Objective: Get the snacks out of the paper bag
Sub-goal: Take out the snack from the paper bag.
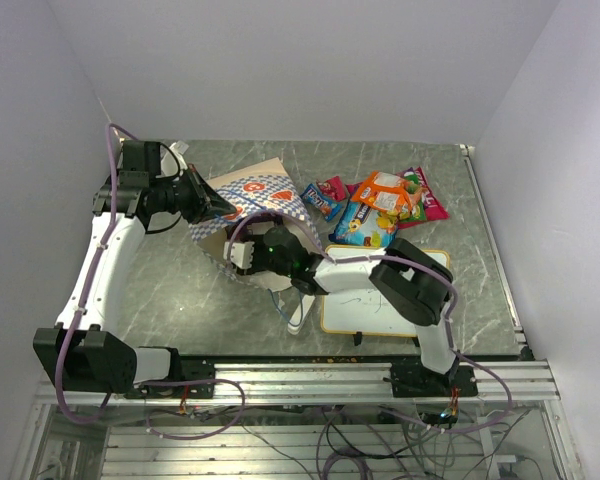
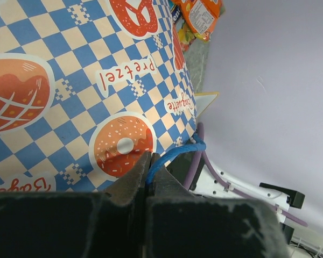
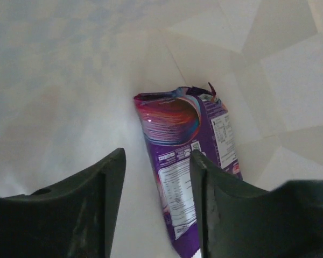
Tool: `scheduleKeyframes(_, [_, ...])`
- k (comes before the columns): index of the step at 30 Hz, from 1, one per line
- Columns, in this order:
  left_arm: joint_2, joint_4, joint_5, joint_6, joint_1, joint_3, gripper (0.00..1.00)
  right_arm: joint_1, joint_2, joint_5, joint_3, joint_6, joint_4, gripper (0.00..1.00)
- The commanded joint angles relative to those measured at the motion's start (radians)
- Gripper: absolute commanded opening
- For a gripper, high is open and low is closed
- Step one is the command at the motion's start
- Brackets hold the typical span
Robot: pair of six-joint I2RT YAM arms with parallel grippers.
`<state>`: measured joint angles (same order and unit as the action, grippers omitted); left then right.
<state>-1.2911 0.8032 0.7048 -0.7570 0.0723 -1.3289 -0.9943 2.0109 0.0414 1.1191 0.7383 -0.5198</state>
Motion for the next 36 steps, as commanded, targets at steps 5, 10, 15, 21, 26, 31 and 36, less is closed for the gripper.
scheduleKeyframes(5, [0.004, 0.028, 0.024, 0.052, 0.012, -0.033, 0.07, 0.065, 0.118, 0.065, 0.084, -0.029, -0.091, 0.7])
scheduleKeyframes(10, [-0.008, 0.023, 0.039, 0.048, 0.019, -0.04, 0.07, 0.078, 0.174, 0.11, 0.149, -0.058, -0.084, 0.79])
scheduleKeyframes(15, [-0.022, 0.005, 0.042, 0.039, 0.034, -0.041, 0.07, 0.092, 0.251, 0.039, 0.211, -0.136, -0.137, 0.8])
scheduleKeyframes(21, [-0.03, 0.026, 0.034, 0.049, 0.035, -0.054, 0.07, 0.112, 0.332, 0.005, 0.278, -0.205, -0.114, 0.7])
scheduleKeyframes(26, [-0.042, 0.057, 0.025, 0.069, 0.035, -0.075, 0.07, 0.124, 0.367, -0.049, 0.311, -0.221, -0.064, 0.34])
scheduleKeyframes(31, [-0.044, 0.081, 0.014, 0.084, 0.035, -0.088, 0.07, 0.124, 0.337, -0.021, 0.321, -0.176, -0.031, 0.11])
scheduleKeyframes(36, [-0.051, 0.086, -0.001, 0.089, 0.035, -0.105, 0.07, 0.121, 0.27, 0.009, 0.317, -0.15, 0.0, 0.0])
